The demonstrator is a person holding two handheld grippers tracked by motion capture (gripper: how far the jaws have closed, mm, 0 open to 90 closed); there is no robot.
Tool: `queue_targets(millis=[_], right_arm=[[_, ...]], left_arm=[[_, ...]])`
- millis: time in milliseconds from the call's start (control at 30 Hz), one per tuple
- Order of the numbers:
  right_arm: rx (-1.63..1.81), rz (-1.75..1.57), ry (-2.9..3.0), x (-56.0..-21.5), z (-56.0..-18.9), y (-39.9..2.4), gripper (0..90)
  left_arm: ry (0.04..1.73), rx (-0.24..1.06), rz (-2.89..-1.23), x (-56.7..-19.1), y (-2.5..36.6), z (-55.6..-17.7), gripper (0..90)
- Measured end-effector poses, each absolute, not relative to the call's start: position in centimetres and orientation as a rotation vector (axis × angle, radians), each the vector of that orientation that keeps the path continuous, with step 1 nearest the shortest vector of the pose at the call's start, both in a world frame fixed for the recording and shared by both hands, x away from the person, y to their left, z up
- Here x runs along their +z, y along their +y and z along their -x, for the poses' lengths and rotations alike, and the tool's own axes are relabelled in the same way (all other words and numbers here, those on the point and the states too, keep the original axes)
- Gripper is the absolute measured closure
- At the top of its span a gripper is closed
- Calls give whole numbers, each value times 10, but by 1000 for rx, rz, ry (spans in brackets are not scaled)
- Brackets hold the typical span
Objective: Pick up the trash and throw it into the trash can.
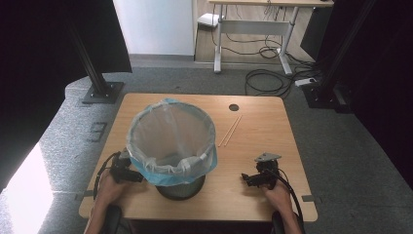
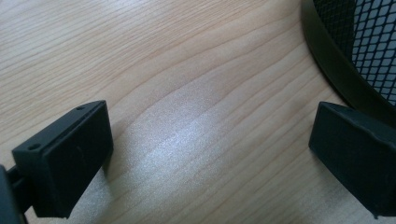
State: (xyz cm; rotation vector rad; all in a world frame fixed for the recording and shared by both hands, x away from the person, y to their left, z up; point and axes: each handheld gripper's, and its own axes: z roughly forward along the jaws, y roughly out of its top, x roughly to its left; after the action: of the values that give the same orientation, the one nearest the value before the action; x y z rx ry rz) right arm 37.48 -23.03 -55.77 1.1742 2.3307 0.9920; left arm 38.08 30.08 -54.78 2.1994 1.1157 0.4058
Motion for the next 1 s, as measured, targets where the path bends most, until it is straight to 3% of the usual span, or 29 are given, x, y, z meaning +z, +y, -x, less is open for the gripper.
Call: queue_targets(millis=[633,733,1000], right_arm=[[987,-1189,2325,-557,-374,-229,0],[983,-1204,2318,-554,-375,-230,76],[961,-1242,2233,-533,-414,-225,80]], left_arm=[[1115,406,-2198,-548,298,-382,0],[1116,412,-2196,-548,298,-382,0],[1116,411,-2196,-548,298,-382,0]])
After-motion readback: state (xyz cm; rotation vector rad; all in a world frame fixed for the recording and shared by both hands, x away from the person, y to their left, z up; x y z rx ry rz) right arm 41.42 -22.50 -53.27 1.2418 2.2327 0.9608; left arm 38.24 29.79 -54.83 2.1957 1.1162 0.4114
